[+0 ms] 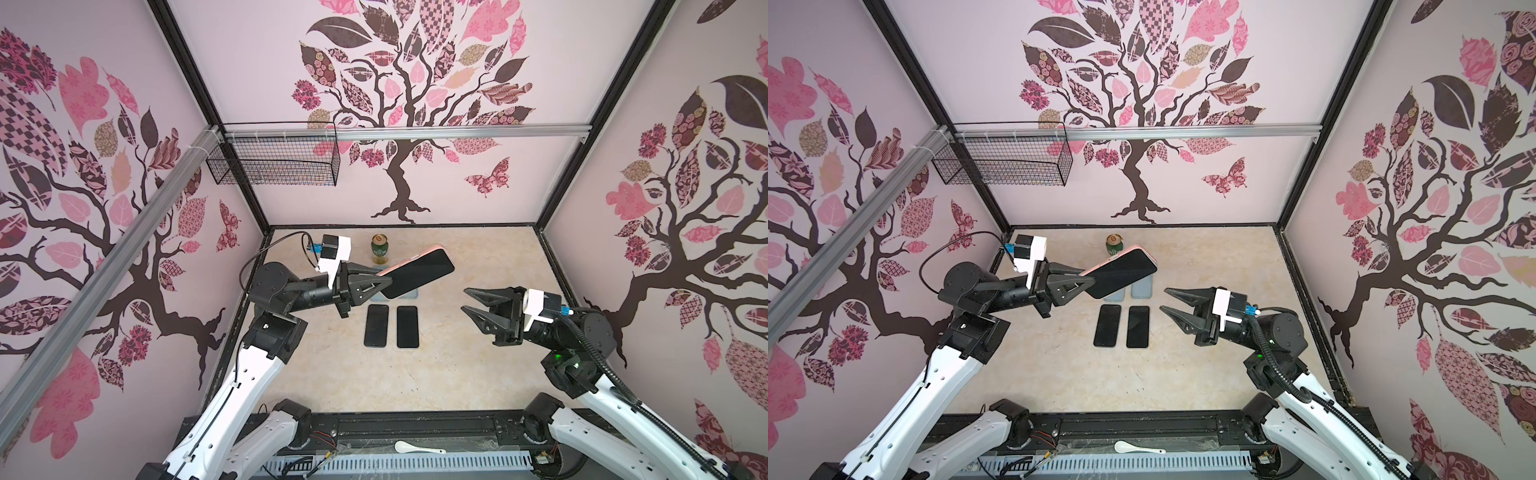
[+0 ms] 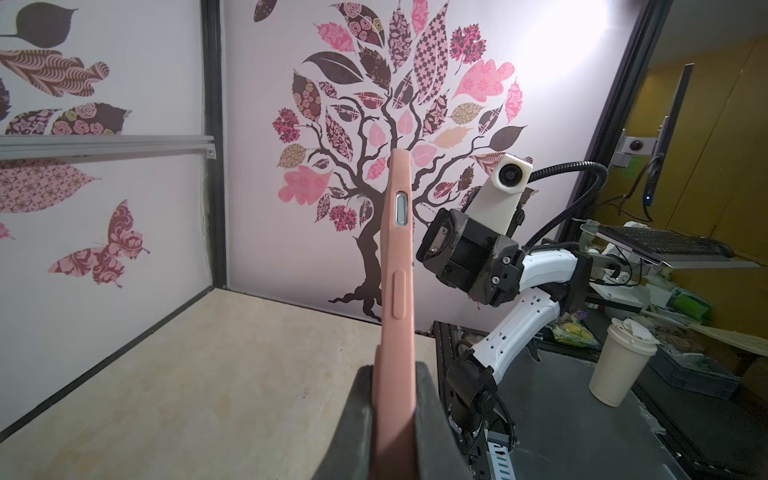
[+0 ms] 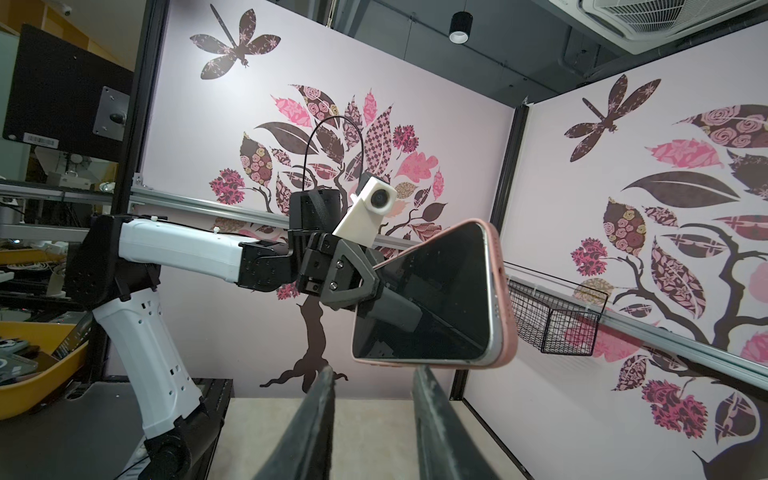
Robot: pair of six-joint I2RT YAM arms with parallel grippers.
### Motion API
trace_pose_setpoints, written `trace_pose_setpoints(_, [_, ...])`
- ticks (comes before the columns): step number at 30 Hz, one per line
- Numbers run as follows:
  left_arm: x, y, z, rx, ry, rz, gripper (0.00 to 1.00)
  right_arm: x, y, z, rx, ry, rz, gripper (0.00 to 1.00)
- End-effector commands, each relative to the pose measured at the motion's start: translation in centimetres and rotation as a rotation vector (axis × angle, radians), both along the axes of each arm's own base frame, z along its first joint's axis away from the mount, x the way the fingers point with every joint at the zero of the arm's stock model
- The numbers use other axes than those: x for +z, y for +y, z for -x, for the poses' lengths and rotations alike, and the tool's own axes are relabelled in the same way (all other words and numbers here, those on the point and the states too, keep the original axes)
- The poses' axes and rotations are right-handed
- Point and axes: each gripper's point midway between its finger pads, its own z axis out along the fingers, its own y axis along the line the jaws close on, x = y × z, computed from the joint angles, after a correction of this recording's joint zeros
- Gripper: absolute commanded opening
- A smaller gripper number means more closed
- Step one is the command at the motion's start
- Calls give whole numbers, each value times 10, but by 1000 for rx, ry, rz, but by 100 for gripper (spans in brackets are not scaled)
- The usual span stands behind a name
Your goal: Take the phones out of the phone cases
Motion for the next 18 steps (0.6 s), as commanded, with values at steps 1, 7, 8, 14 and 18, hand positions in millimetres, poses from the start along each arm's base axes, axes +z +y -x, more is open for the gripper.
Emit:
trace_pose_setpoints(1, [8, -1, 15, -33, -88, 23, 0, 32, -10, 8, -35, -118, -75, 35])
trace_pose_setpoints(7, [6, -5, 18, -50, -107, 8, 0, 33, -10, 15, -20, -152, -69, 35])
trace_pose_setpoints(8, [6, -5, 18, -49, -109, 7, 0, 31, -10, 16, -14, -151, -66, 35])
trace_pose_setpoints(14, [7, -7, 19, -62, -108, 1, 0, 28, -11, 18, -13, -148, -61, 35])
trace_pose_setpoints(18, [6, -9, 22, -76, -111, -2, 0, 27, -8, 15, -12, -138, -49, 35])
